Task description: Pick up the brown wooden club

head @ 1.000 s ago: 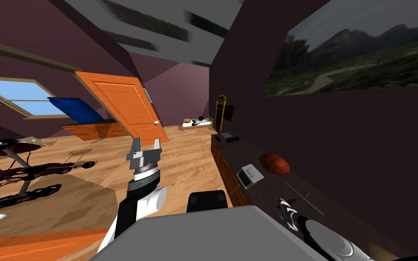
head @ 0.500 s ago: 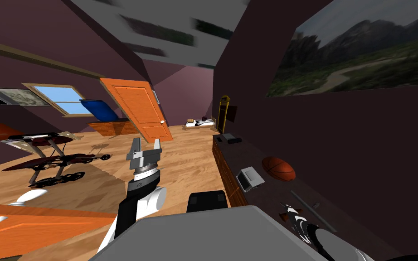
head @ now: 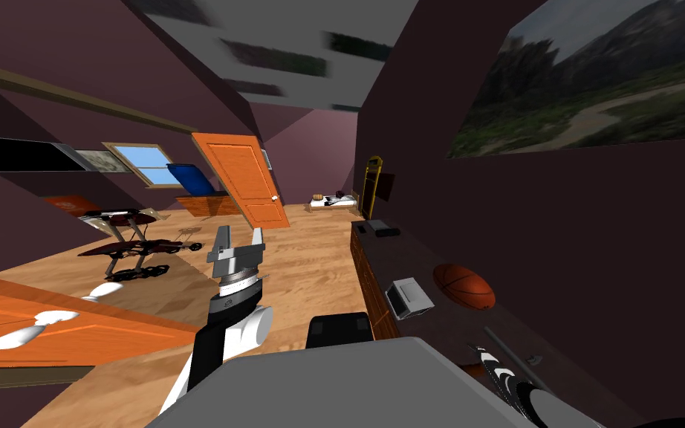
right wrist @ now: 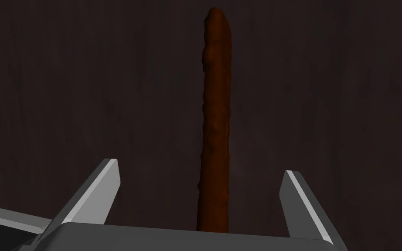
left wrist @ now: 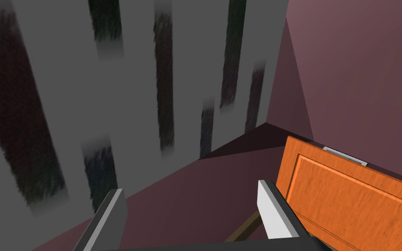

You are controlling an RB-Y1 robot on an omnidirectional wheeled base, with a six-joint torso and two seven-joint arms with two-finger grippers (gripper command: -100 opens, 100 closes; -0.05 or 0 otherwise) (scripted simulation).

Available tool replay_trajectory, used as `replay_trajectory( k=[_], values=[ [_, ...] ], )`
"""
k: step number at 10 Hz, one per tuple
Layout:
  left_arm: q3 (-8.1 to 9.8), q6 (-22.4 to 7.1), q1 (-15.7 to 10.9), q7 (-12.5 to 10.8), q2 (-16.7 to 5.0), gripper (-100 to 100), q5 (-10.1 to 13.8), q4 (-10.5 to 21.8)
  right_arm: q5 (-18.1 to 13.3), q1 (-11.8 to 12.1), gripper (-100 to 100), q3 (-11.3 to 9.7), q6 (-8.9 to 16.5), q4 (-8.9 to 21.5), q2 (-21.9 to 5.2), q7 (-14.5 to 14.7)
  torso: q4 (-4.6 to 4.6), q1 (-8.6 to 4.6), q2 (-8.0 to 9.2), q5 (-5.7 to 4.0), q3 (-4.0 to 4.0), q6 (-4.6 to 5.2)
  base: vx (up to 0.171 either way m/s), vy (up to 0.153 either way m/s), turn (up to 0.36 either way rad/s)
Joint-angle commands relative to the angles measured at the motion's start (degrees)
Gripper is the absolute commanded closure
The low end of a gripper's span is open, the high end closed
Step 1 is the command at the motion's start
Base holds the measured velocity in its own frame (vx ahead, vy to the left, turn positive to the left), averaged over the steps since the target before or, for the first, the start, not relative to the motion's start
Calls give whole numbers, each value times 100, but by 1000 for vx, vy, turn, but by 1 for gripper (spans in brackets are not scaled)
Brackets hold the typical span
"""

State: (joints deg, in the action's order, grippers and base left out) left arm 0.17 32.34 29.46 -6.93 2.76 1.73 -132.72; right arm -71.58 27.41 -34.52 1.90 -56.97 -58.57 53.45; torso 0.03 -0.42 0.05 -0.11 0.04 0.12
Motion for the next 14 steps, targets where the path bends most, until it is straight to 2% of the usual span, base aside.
replay_trajectory(
  k=[1,2,3,4,6,7,11,12,13,14],
  values=[
    [0,0,0,0,0,0,0,0,0,0,-100,0,0,0,0,0,0,0,0,0,0,0,-14,-16,0],
    [0,0,0,0,0,0,0,0,11,-4,0,-23,17,-2,-7,-1,-1,14,-6,3,-3,0,0,0,0],
    [0,0,0,0,0,0,0,0,-16,-48,-100,-72,129,125,187,42,-2,21,-11,5,-6,0,17,-41,39],
    [0,0,0,0,0,0,0,0,-31,-75,-100,-103,197,200,304,67,-4,12,-18,3,-10,-2,31,-77,65],
    [0,0,1,0,0,0,0,0,-61,-69,-100,-51,133,209,305,77,-5,-1,-24,1,-14,-2,15,-48,16],
    [0,0,1,0,0,0,0,0,-36,-75,100,-86,167,203,294,71,-5,12,-20,3,-12,-1,2,-6,1],
    [-1,0,0,0,1,0,0,0,-39,-73,100,-83,163,205,295,72,-2,25,-15,6,-8,-1,0,0,0],
    [-1,0,0,0,1,0,0,0,-39,-73,0,-83,163,205,295,72,-2,25,-14,6,-8,-1,0,0,0],
    [-1,0,0,0,1,0,0,0,-6,-30,100,-51,84,74,110,25,-2,26,-14,7,-8,-1,-10,50,-56],
    [-1,0,0,0,1,0,0,0,10,-3,100,-20,16,-1,-7,-1,-2,43,-11,12,-6,1,-32,96,-62]
  ],
)
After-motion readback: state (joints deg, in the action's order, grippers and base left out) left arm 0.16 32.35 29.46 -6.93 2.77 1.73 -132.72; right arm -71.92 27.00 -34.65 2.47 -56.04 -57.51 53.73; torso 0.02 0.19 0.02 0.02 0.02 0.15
